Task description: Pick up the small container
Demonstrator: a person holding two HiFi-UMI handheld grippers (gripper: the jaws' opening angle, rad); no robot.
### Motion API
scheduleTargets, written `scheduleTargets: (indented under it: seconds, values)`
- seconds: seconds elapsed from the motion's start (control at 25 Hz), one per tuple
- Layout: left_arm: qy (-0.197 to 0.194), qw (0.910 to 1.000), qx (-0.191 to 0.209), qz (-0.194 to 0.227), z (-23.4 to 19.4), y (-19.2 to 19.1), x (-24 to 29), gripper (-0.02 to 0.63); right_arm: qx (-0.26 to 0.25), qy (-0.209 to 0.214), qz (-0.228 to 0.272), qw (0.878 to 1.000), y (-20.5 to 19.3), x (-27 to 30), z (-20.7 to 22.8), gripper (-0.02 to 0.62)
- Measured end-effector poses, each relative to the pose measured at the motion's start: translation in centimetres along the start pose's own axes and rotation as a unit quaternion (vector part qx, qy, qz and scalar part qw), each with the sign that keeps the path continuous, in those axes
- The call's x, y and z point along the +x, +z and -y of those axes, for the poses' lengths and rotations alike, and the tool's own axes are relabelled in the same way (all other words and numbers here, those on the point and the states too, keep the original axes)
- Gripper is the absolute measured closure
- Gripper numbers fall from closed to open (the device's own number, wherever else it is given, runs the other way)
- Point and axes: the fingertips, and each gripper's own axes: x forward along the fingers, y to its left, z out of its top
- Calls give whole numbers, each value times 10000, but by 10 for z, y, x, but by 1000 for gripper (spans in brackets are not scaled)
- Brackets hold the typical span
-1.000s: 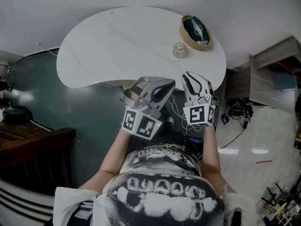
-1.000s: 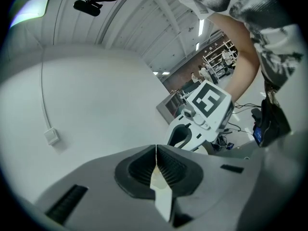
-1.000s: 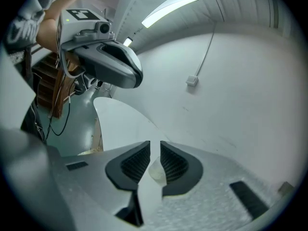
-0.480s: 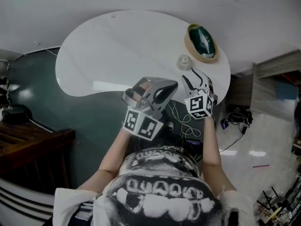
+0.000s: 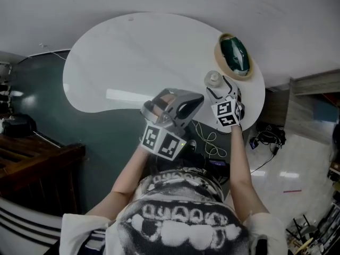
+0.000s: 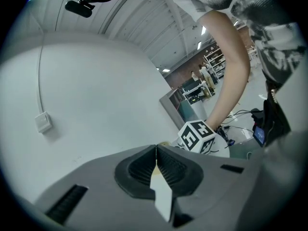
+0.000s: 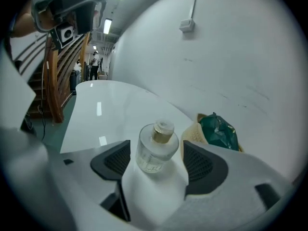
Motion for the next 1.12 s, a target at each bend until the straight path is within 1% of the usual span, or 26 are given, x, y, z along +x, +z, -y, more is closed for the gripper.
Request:
scheduleTargets:
  seconds: [0.16, 0.4, 0.68, 0.8, 1.0, 1.12]
  values:
    - [-18, 10000, -14, -52, -3, -7, 1, 601, 34, 127, -139, 9998, -8, 15, -3, 252]
    - [-31, 9999, -46, -153, -6, -18, 1, 601, 372, 292, -124, 9988, -9, 34, 0, 244]
    - [-21, 9996, -32, -264, -7, -26, -3, 600, 355, 530, -261, 9976, -12, 55, -5, 235]
    - [-4, 9995, -36, -317, -8, -31, -6, 601, 392, 525, -281, 9975, -14, 63, -6, 233]
    - [43, 9991, -74, -425, -9, -40, -13, 600, 736, 577, -240, 9953, -17, 67, -9, 247]
    - [70, 9988, -91, -474, -10, -43, -15, 601, 844, 505, -233, 9949, -18, 65, -8, 252]
